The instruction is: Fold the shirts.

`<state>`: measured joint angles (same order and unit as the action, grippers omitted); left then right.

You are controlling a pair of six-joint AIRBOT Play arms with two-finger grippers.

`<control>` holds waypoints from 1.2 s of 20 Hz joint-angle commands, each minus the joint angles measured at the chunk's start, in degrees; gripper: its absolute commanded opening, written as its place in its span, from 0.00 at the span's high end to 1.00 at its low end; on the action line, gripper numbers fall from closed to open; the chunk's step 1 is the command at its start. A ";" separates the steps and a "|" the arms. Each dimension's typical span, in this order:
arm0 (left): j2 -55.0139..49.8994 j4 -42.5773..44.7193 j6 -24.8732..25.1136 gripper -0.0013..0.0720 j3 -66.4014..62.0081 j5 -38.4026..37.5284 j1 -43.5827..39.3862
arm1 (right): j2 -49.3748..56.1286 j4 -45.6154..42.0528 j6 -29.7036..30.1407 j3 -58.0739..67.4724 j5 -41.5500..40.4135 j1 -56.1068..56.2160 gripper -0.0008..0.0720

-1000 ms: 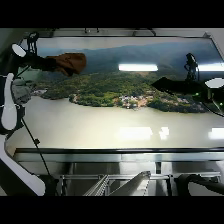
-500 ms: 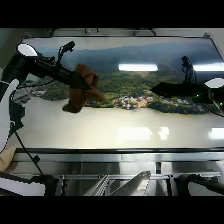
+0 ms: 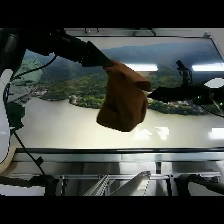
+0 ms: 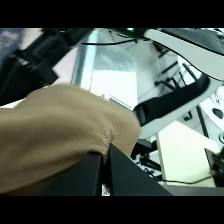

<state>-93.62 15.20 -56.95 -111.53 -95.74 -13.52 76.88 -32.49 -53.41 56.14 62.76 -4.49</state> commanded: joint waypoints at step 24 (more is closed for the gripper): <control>2.99 29.88 -3.91 0.03 50.82 20.24 9.33 | 0.02 8.85 6.75 -22.21 4.55 12.46 0.24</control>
<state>-88.92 44.42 -62.26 -65.71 -83.77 -1.30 76.86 -27.05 -48.29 35.64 69.69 4.80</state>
